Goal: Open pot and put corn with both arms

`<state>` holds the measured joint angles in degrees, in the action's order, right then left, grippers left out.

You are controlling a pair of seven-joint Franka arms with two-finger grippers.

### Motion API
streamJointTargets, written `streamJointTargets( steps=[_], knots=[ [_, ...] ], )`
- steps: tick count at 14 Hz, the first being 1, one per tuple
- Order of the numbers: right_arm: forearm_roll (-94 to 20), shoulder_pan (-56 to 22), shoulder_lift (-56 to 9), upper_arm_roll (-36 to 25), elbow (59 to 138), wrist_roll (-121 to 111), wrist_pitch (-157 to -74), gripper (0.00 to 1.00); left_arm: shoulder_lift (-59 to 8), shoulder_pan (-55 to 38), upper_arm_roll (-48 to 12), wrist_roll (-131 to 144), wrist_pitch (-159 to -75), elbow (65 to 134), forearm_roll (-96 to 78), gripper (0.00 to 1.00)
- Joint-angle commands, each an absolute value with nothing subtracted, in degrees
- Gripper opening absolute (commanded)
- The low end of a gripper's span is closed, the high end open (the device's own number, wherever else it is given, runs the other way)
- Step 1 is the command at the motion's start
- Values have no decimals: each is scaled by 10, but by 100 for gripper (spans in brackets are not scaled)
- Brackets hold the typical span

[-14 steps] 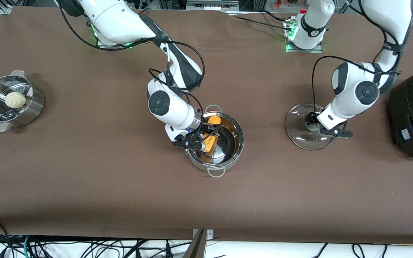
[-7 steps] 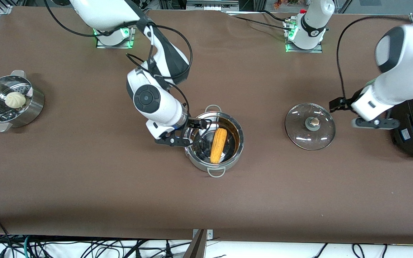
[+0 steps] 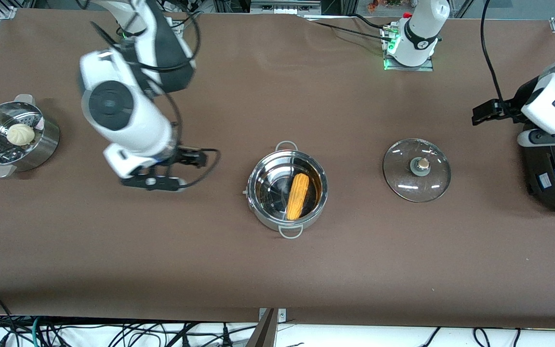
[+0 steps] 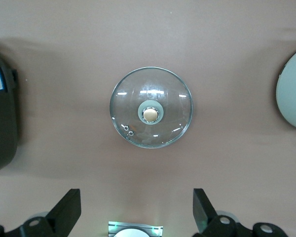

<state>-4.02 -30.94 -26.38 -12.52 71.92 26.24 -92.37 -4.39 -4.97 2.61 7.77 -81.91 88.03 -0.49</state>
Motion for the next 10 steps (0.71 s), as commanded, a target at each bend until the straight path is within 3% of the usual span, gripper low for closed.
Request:
streamJointTargets(
  steps=[1,7,10],
  knots=[
    [-40,-298,-229,-175,737,220,-896,100,-55,-41,24,91,-803,856,-14,100],
    [-38,-67,-107,-50,833,110,-914,100,-50,-33,25,93,-803,856,-17,100],
    [-26,-30,24,-25,1014,97,-973,100,-46,-30,24,97,-801,856,-16,100]
  ],
)
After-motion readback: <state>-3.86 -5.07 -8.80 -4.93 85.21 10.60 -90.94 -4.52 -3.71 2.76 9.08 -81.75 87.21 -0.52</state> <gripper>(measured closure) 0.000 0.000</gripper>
